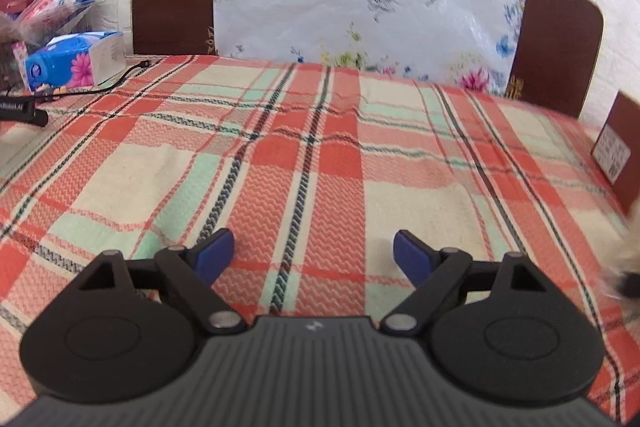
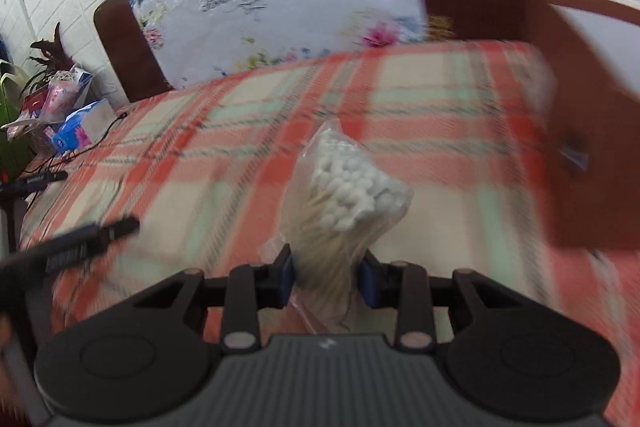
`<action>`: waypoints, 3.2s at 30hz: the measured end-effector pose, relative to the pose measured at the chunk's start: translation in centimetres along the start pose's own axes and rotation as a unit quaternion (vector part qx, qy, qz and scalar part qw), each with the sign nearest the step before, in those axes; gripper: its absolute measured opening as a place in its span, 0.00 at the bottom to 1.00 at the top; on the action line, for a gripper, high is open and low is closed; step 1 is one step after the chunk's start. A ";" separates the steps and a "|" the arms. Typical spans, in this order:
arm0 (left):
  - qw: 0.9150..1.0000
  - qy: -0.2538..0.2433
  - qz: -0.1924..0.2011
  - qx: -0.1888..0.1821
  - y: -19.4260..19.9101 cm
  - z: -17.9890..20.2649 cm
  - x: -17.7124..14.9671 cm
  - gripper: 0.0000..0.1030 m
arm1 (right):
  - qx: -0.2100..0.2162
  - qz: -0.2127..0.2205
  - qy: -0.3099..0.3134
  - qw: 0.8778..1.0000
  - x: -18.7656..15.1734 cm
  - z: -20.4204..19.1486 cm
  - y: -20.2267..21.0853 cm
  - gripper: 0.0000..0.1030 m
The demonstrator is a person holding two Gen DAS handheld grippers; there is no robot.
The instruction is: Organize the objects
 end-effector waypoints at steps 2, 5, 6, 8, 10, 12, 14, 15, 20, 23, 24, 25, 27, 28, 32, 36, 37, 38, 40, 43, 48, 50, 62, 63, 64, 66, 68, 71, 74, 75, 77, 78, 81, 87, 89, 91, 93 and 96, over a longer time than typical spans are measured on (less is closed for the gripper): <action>0.996 0.053 -0.014 -0.072 0.9 2.6 0.3 0.84 | -0.011 0.011 0.001 1.000 -1.6 2.4 2.6 0.40; 0.980 0.063 -0.011 -0.186 3.1 9.9 1.3 0.84 | -0.024 0.054 -0.009 0.998 -2.4 4.9 5.7 0.77; 0.978 0.035 -0.009 -0.207 3.7 12.6 1.4 0.84 | -0.027 0.062 -0.006 0.998 -2.5 5.3 6.3 0.76; 0.968 -0.022 -0.019 -0.248 4.6 17.6 1.1 0.83 | -0.050 0.082 0.016 0.995 -2.6 5.8 7.2 0.77; 0.958 -0.057 -0.038 -0.278 4.8 21.3 0.5 0.83 | -0.068 0.097 0.037 0.992 -2.9 6.2 7.8 0.82; 0.951 -0.085 -0.055 -0.294 4.5 23.9 -0.3 0.83 | -0.068 0.104 0.046 0.991 -3.2 6.5 8.3 0.85; 0.945 -0.107 -0.078 -0.300 3.6 25.7 -1.4 0.83 | -0.069 0.109 0.052 0.990 -3.5 6.9 8.5 0.85; 0.942 -0.112 -0.095 -0.301 2.9 26.3 -2.1 0.83 | -0.068 0.108 0.057 0.990 -3.6 6.9 8.4 0.85; 0.926 -0.080 -0.183 -0.322 0.5 27.2 -5.2 0.56 | -0.047 0.080 0.091 0.991 -3.3 6.0 6.0 0.77; 0.928 -0.073 -0.180 -0.318 0.7 27.2 -4.9 0.39 | -0.048 0.067 0.113 0.990 -2.9 5.3 4.2 0.57; 0.930 -0.071 -0.178 -0.312 1.3 27.3 -4.3 0.35 | -0.042 0.071 0.111 0.990 -2.7 5.1 4.4 0.49; 0.931 -0.070 -0.174 -0.315 2.2 27.6 -3.5 0.34 | -0.032 0.079 0.106 0.991 -2.6 5.0 5.0 0.42; 0.930 -0.089 -0.130 -0.331 4.9 28.4 -1.1 0.34 | -0.030 0.125 0.105 0.986 -1.7 4.7 7.6 0.41; 0.930 -0.105 -0.103 -0.338 6.3 29.1 0.2 0.34 | -0.034 0.162 0.112 0.980 -1.0 4.5 9.2 0.41; 0.925 -0.118 -0.041 -0.360 8.3 32.6 5.1 0.35 | -0.064 0.268 0.118 0.954 2.5 5.5 13.7 0.41; 0.921 -0.126 -0.028 -0.368 6.1 37.7 7.8 0.35 | -0.104 0.300 0.106 0.942 6.1 9.0 14.2 0.43; 0.921 -0.129 -0.029 -0.367 5.3 39.1 8.0 0.35 | -0.114 0.301 0.101 0.941 6.8 10.1 13.9 0.44; 0.920 -0.133 -0.031 -0.367 4.6 40.3 8.1 0.35 | -0.125 0.299 0.099 0.941 7.4 11.2 13.5 0.45; 0.921 -0.142 -0.034 -0.362 3.1 42.7 7.9 0.36 | -0.140 0.291 0.096 0.942 8.2 13.2 12.6 0.45; 0.934 -0.162 -0.041 -0.315 0.5 44.9 7.3 0.54 | -0.170 0.269 0.097 0.943 9.2 16.0 10.1 0.65; 0.955 -0.185 -0.041 -0.228 -0.8 43.5 7.1 0.56 | -0.188 0.221 0.053 0.956 8.8 19.4 8.0 0.79; 0.959 -0.192 -0.030 -0.209 0.3 42.4 7.4 0.60 | -0.169 0.235 0.023 0.957 8.2 19.7 9.6 0.80; 0.966 -0.202 -0.051 -0.152 5.3 37.8 4.6 0.66 | -0.127 0.263 -0.162 0.943 1.7 21.8 17.5 0.86; 0.967 -0.203 -0.051 -0.148 5.7 37.3 4.4 0.67 | -0.124 0.258 -0.170 0.943 1.4 21.6 17.9 0.87; 0.967 -0.205 -0.050 -0.144 6.1 36.9 4.2 0.70 | -0.122 0.253 -0.176 0.943 1.3 21.6 17.9 0.89; 0.968 -0.208 -0.047 -0.132 6.8 35.9 3.8 0.73 | -0.114 0.244 -0.189 0.944 1.2 21.7 17.9 0.92; 0.970 -0.204 -0.049 -0.122 7.4 34.6 3.5 0.76 | -0.104 0.237 -0.208 0.943 1.0 21.4 18.2 0.96; 0.974 -0.195 -0.048 -0.107 8.0 32.8 3.0 0.85 | -0.090 0.229 -0.224 0.943 0.7 20.4 18.6 1.00; 0.978 -0.186 -0.046 -0.087 8.3 31.0 2.7 0.93 | -0.099 0.222 -0.227 0.943 0.4 19.2 19.1 1.00; 0.979 -0.181 -0.046 -0.084 8.3 30.5 2.6 0.94 | -0.102 0.218 -0.228 0.943 0.2 19.0 19.1 1.00; 0.980 -0.177 -0.048 -0.075 8.3 29.6 2.1 0.97 | -0.107 0.203 -0.227 0.946 -0.2 18.2 18.9 1.00; 0.981 -0.175 -0.050 -0.072 8.3 29.2 1.9 0.99 | -0.109 0.194 -0.224 0.949 -0.4 17.9 18.8 1.00; 0.981 -0.171 -0.057 -0.072 8.3 28.5 0.9 1.00 | -0.120 0.181 -0.219 0.951 -1.4 16.8 18.5 1.00; 0.979 -0.183 -0.066 -0.065 8.6 27.8 -0.9 1.00 | -0.135 0.188 -0.208 0.950 -2.6 15.0 19.3 1.00; 0.979 -0.178 -0.067 -0.068 8.8 27.5 -1.2 1.00 | -0.139 0.193 -0.207 0.949 -2.7 14.7 19.8 1.00; 0.980 -0.173 -0.069 -0.071 8.9 27.2 -1.3 1.00 | -0.147 0.198 -0.202 0.948 -2.7 14.4 20.1 1.00; 0.981 -0.168 -0.067 -0.070 9.0 26.9 -1.3 1.00 | -0.154 0.201 -0.199 0.947 -2.7 14.0 20.4 1.00; 0.983 -0.164 -0.060 -0.065 9.4 26.5 -1.0 1.00 | -0.159 0.204 -0.189 0.947 -2.6 13.5 20.5 1.00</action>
Point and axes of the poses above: each gripper's, at about its wrist camera, not at the fingertips, and y roughly against the way its jaws point, z to its right, x to its top, the point moved 9 cm from there along -y, roughly the way its jaws point, and after that the axes turned 6 degrees about -x, right-handed, at the moved point
